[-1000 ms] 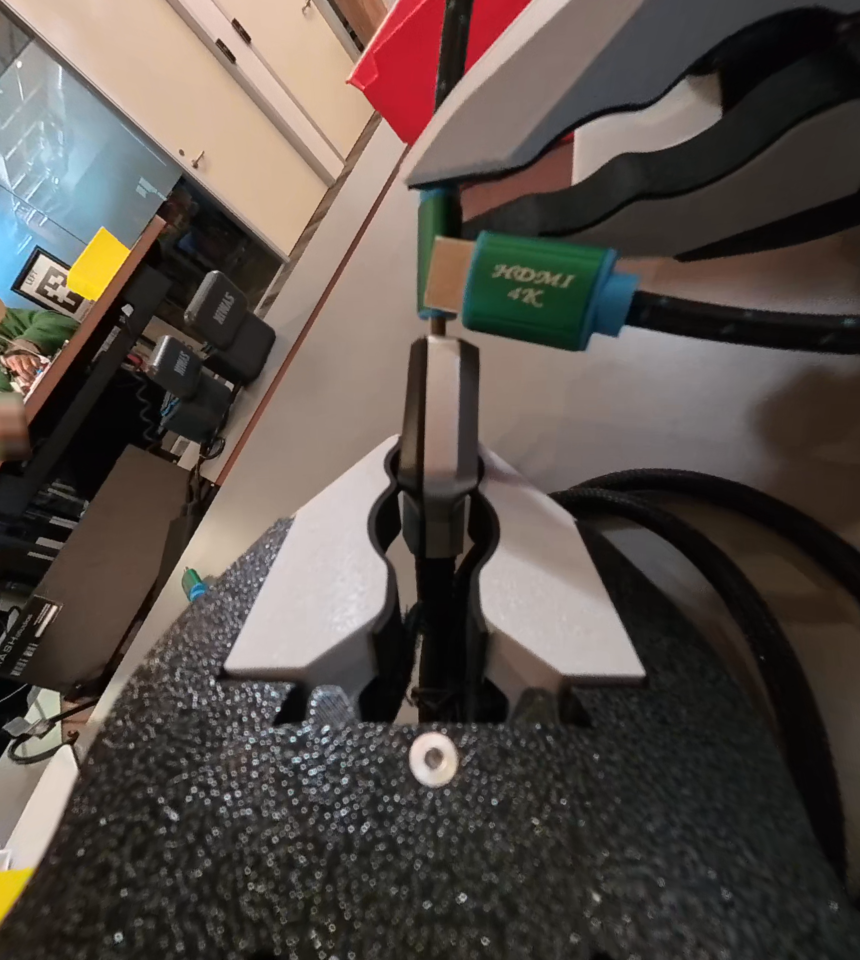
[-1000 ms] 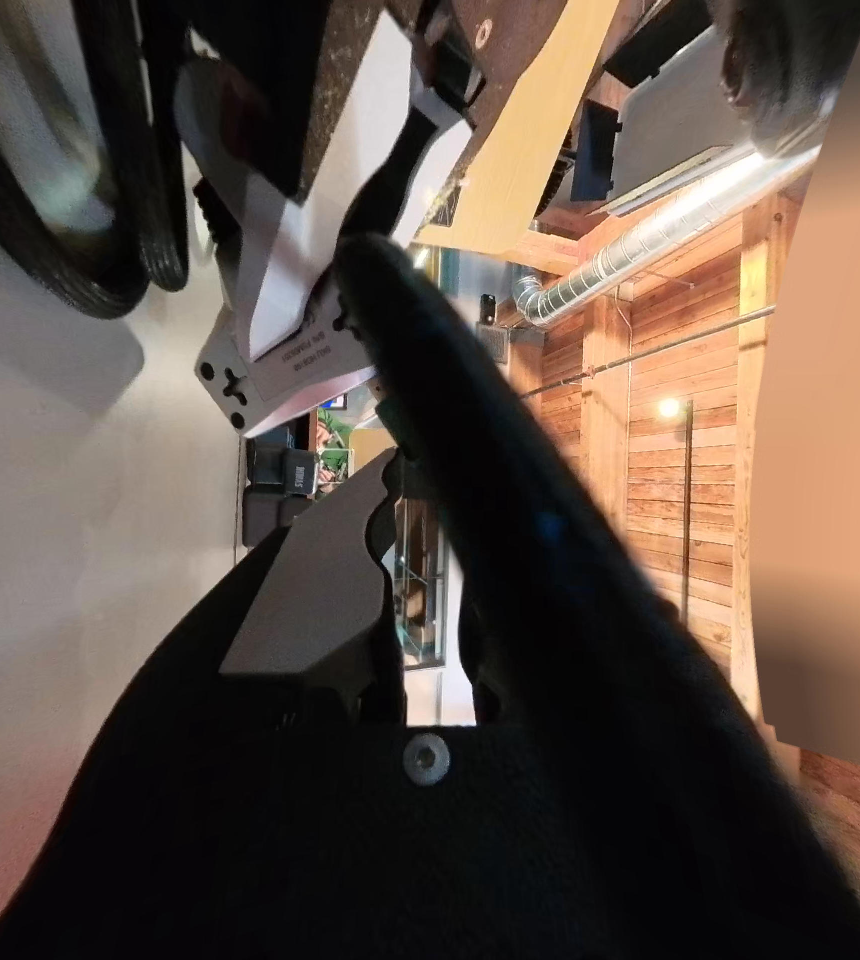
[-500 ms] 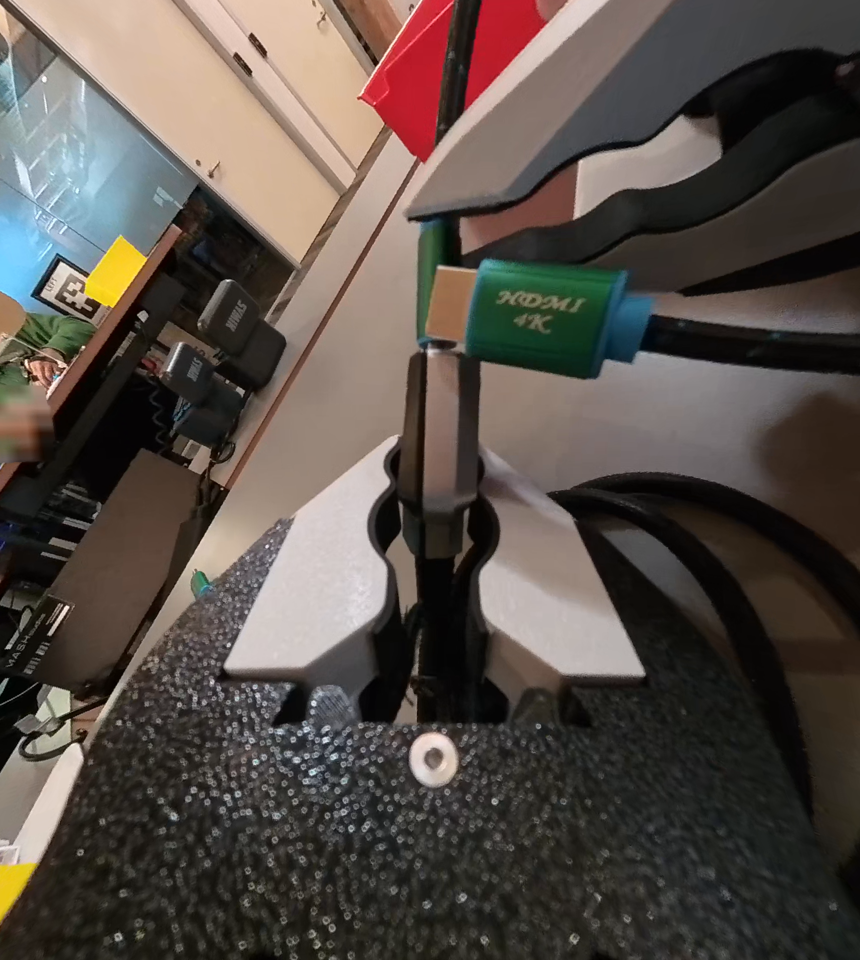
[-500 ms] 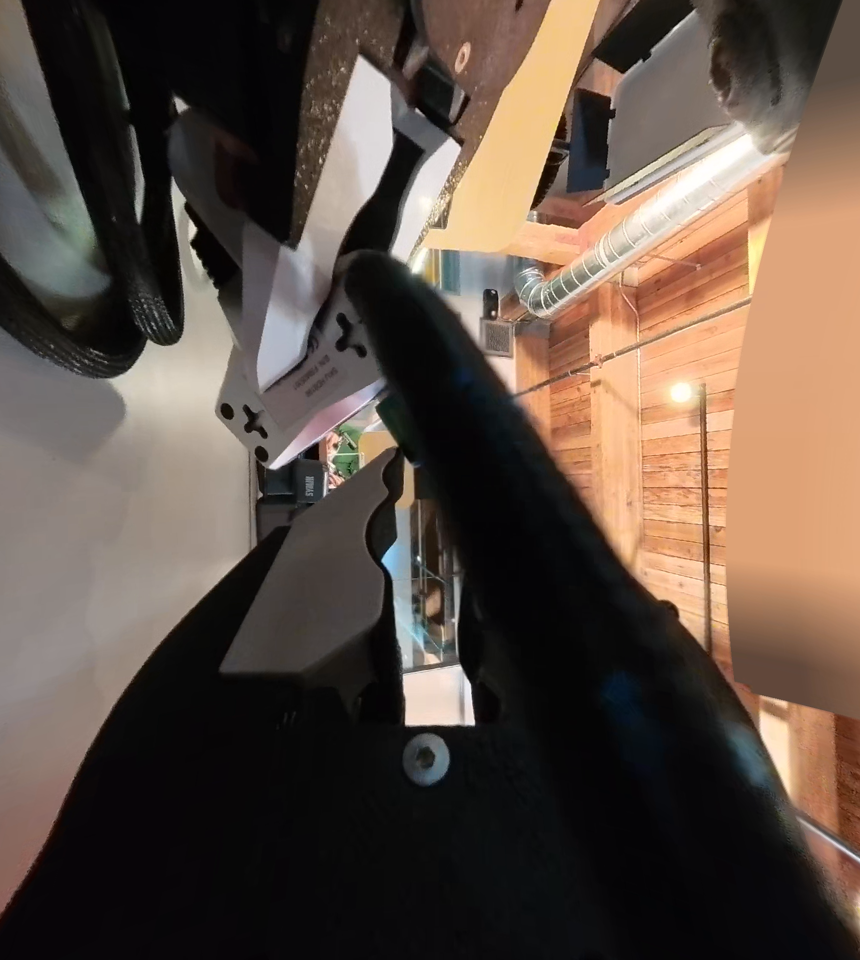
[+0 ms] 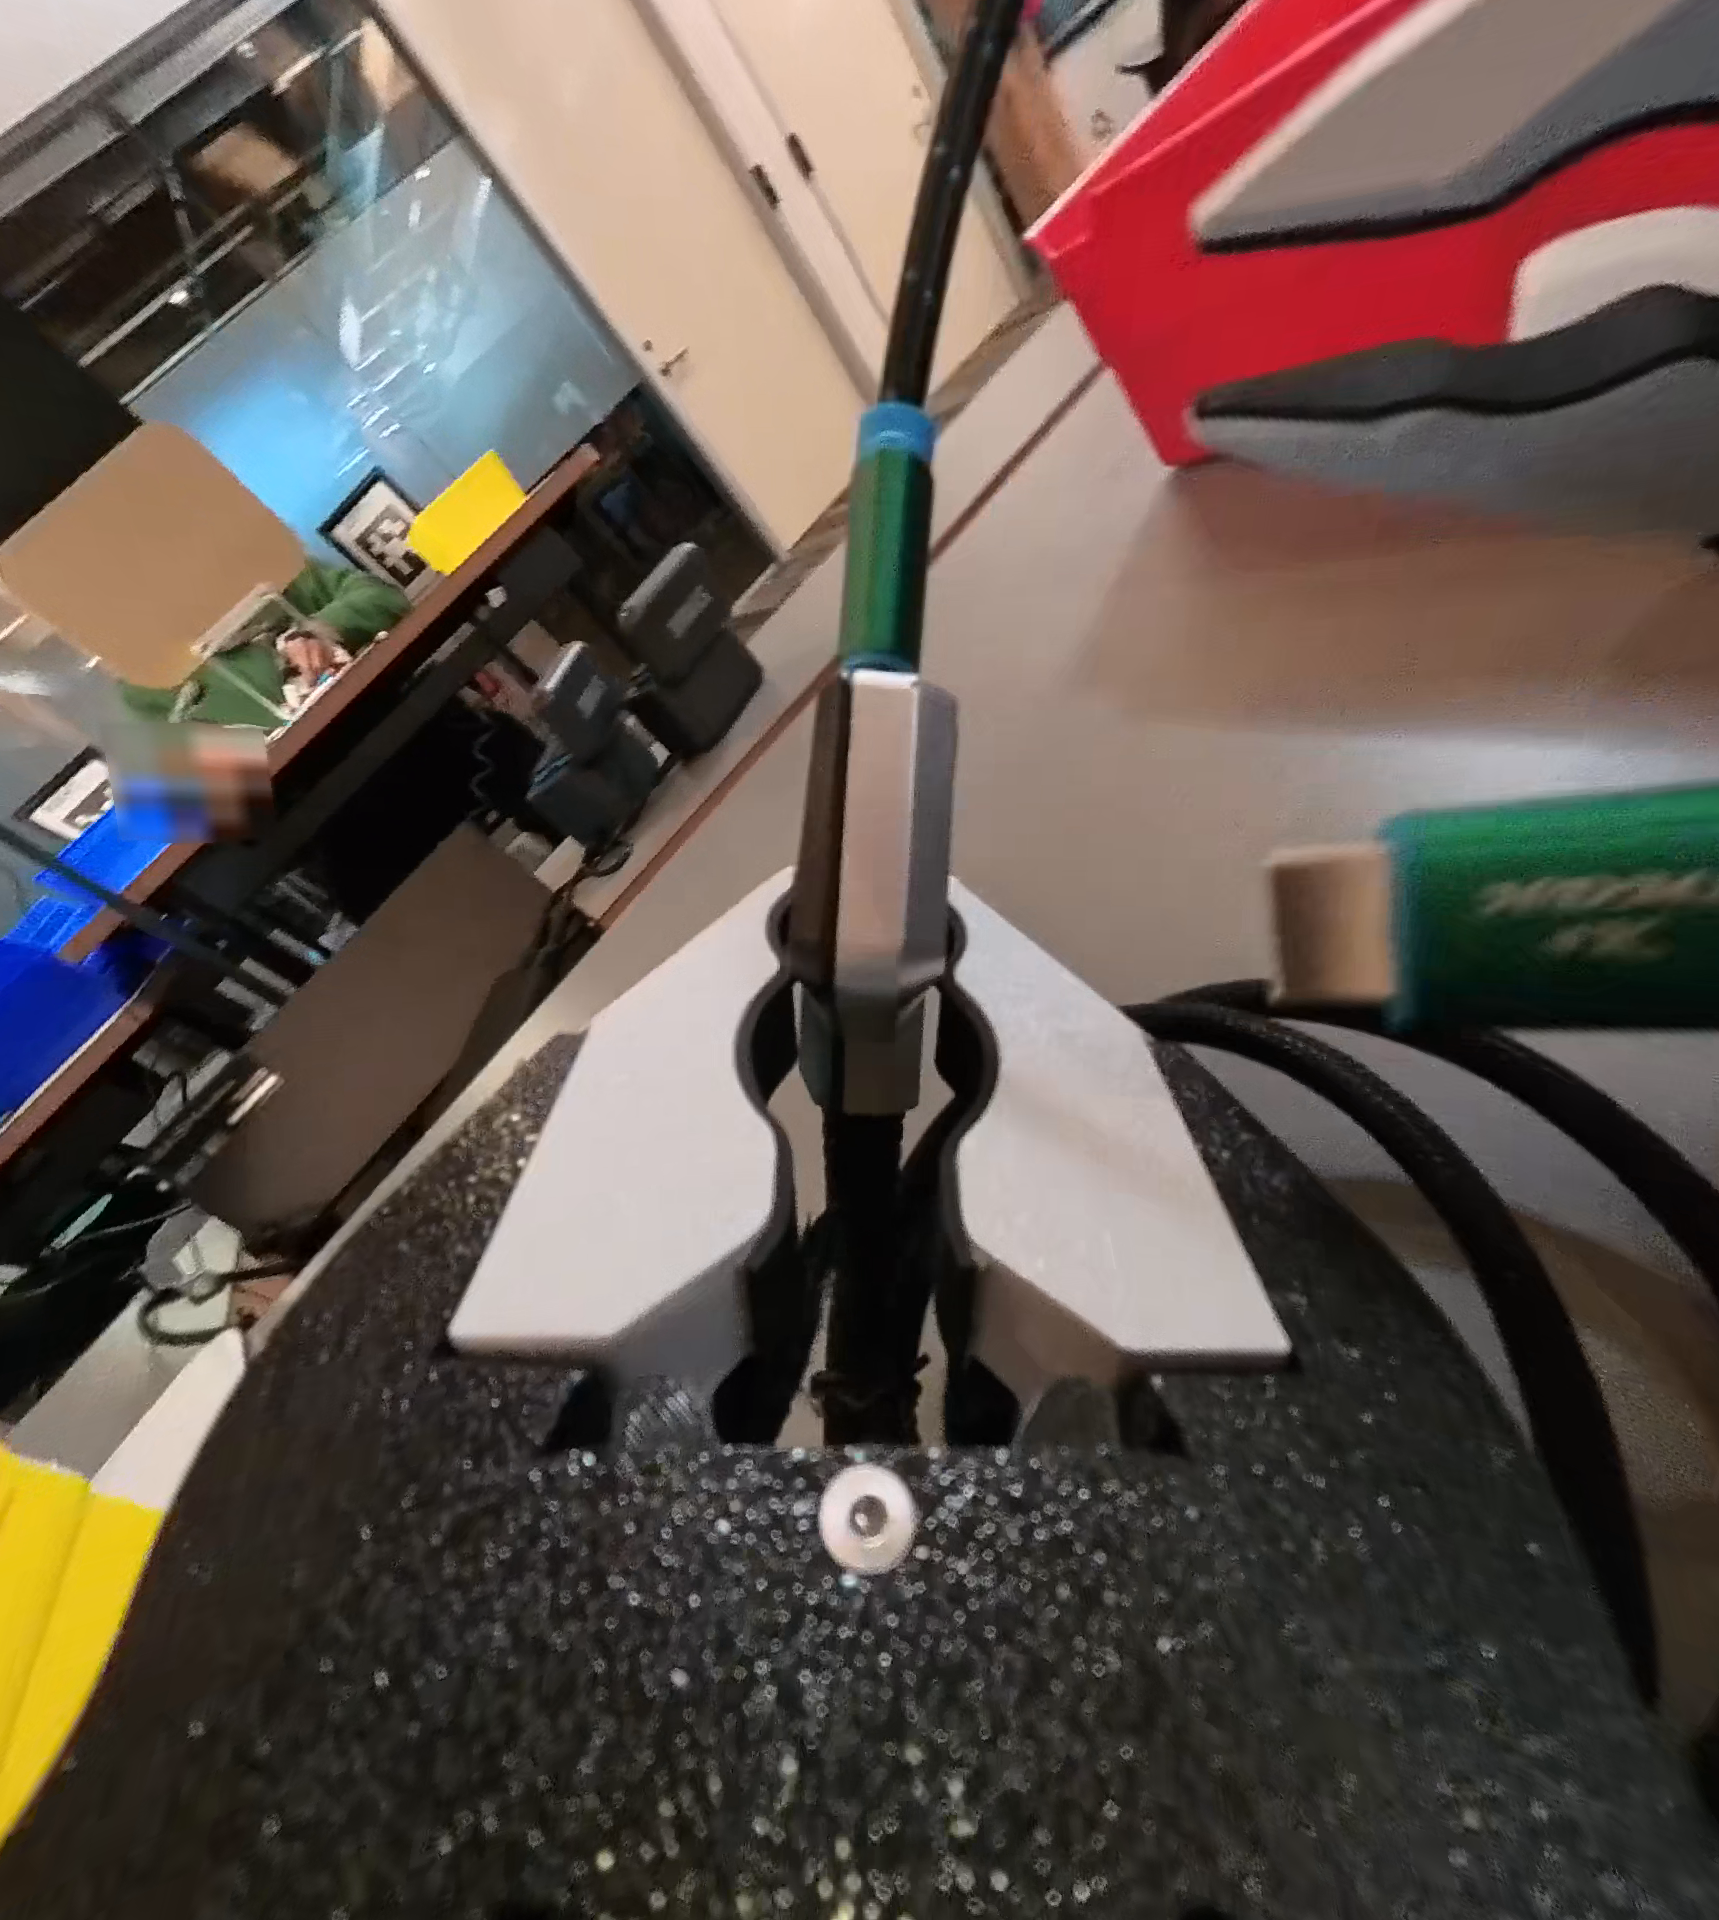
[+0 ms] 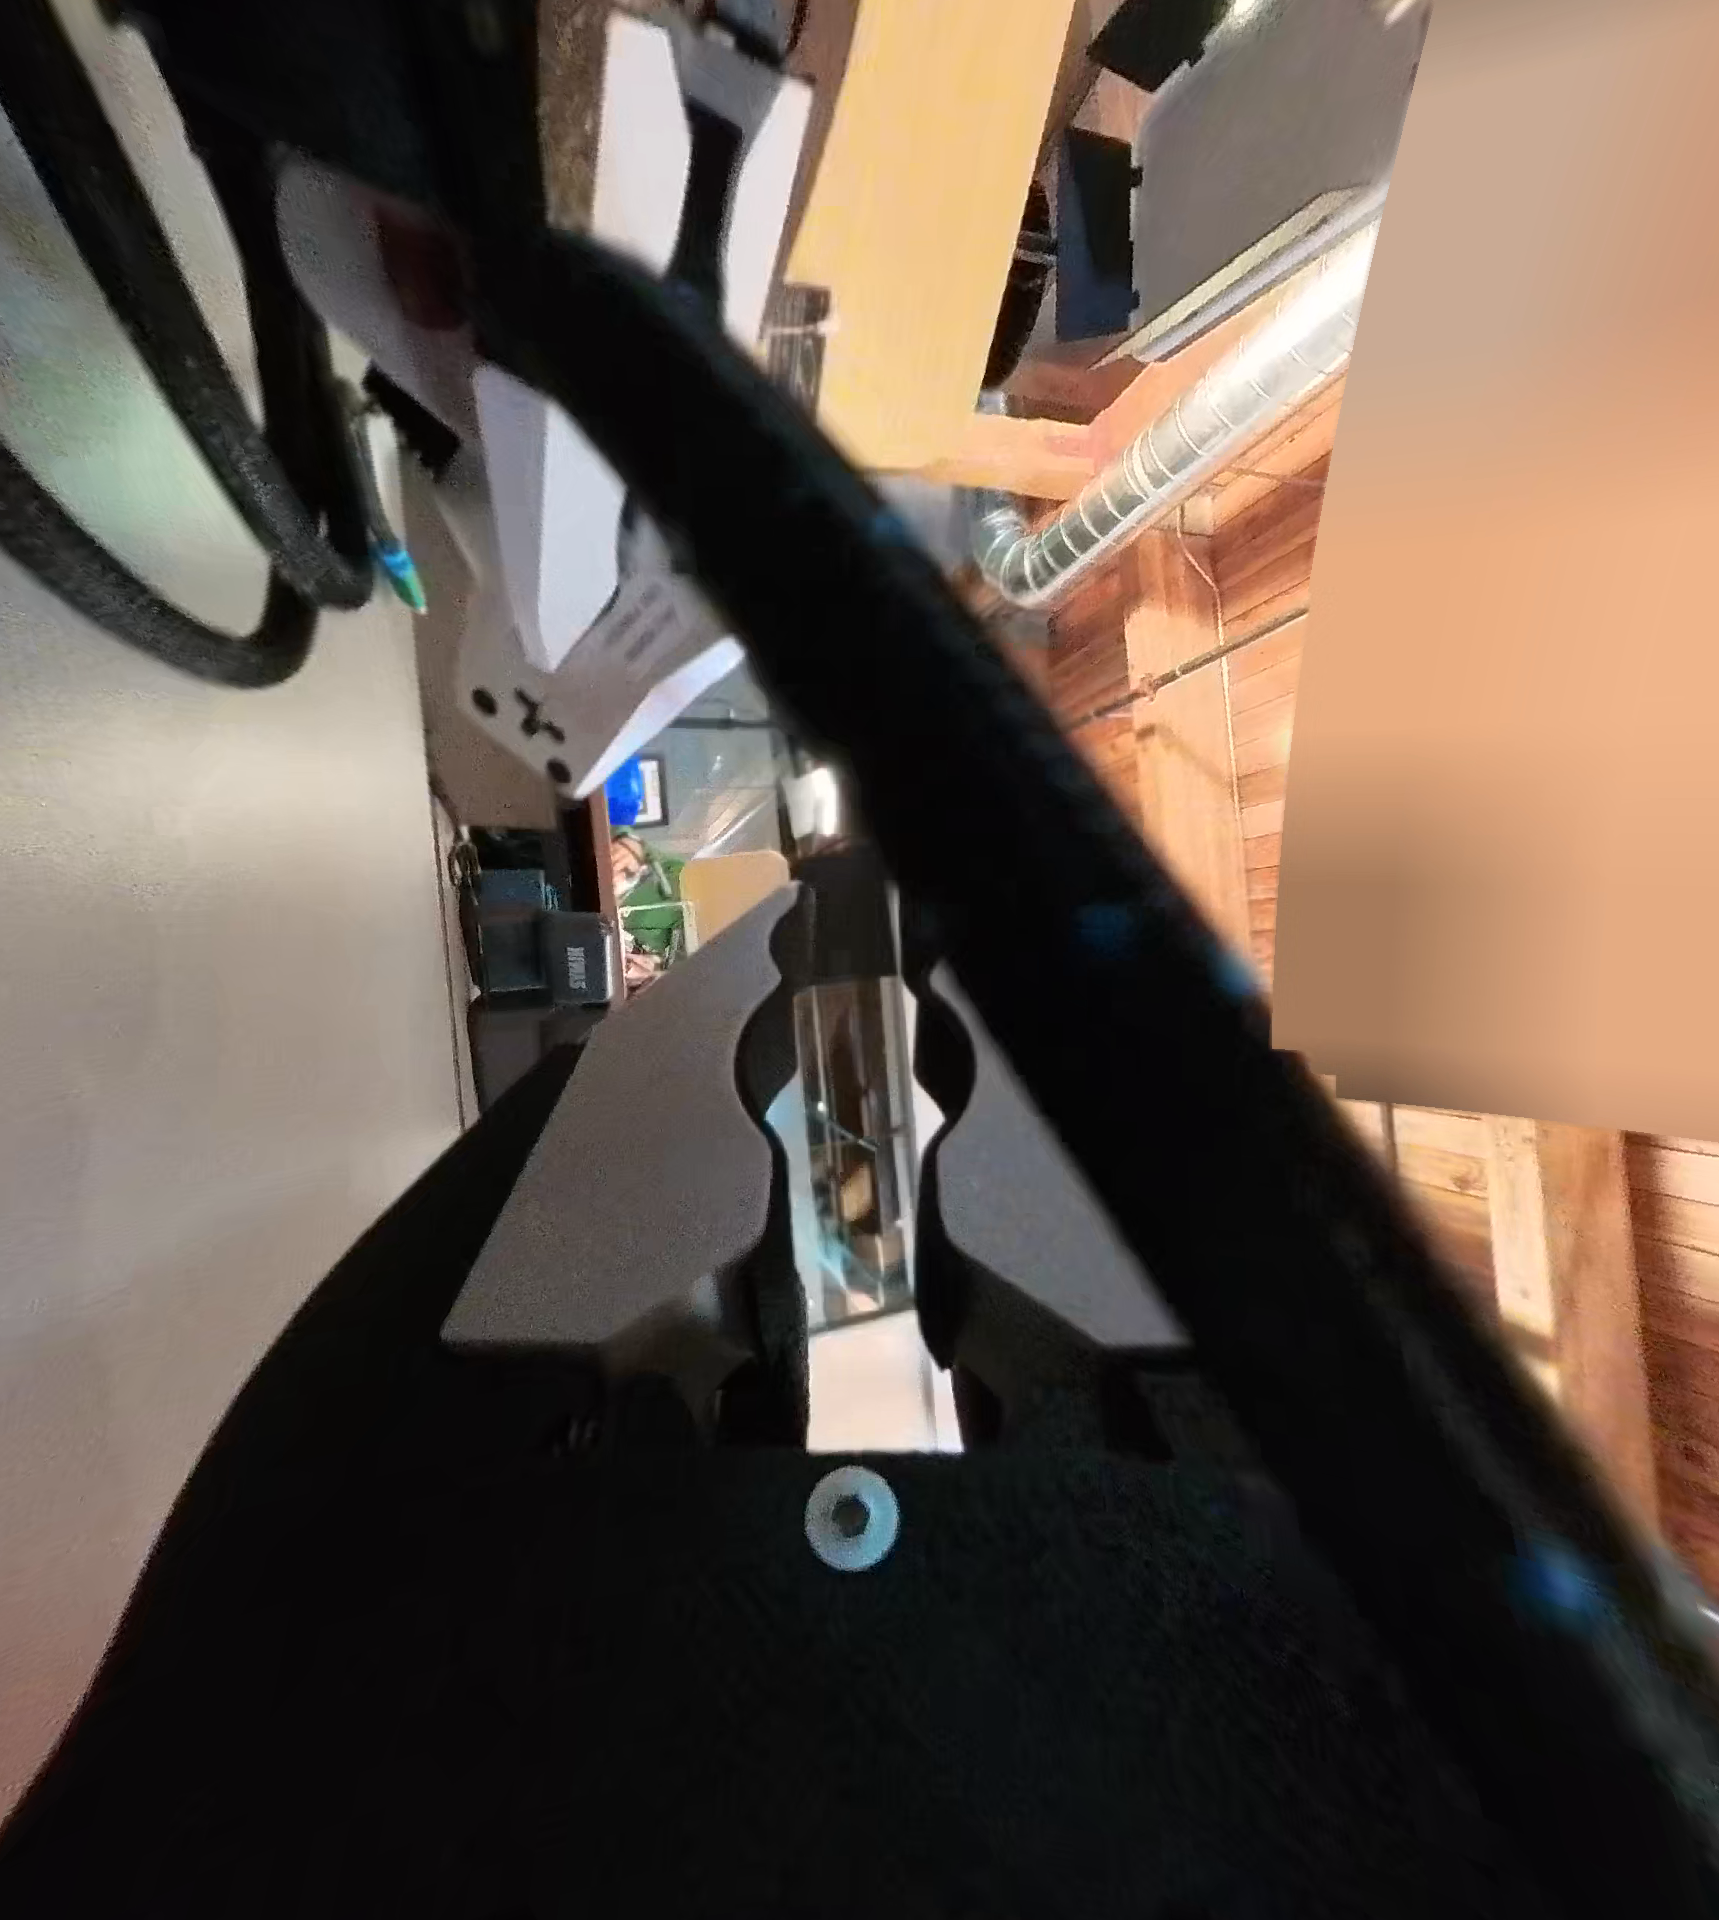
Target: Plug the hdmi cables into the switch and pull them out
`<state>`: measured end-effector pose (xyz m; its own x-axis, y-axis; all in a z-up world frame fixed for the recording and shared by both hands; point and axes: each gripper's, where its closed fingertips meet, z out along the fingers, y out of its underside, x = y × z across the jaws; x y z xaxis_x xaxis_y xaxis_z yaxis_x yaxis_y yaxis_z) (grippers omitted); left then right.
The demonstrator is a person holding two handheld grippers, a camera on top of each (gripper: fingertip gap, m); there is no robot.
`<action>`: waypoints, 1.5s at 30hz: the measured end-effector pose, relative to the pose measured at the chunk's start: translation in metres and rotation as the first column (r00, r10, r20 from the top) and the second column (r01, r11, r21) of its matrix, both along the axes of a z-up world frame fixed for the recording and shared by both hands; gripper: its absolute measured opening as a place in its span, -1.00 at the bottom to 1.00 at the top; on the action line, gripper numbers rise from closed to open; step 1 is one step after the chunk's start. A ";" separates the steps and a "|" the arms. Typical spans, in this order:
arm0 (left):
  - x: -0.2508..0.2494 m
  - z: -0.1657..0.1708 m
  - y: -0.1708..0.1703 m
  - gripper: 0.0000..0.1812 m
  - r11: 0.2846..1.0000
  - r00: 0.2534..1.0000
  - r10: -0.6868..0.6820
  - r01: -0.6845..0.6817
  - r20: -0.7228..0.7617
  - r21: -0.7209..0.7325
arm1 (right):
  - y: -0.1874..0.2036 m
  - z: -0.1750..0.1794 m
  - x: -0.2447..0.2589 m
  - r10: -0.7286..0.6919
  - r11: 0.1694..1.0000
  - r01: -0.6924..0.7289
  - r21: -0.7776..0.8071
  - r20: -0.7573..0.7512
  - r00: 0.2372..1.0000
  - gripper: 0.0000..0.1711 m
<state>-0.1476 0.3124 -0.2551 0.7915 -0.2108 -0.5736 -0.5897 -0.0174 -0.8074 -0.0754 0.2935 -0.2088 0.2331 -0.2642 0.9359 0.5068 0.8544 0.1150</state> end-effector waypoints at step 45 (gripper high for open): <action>0.005 0.071 -0.083 -0.77 0.917 0.972 -0.179 0.108 0.154 0.383 | 0.089 -0.028 0.026 -0.211 0.840 0.131 -0.526 -0.095 0.973 -0.96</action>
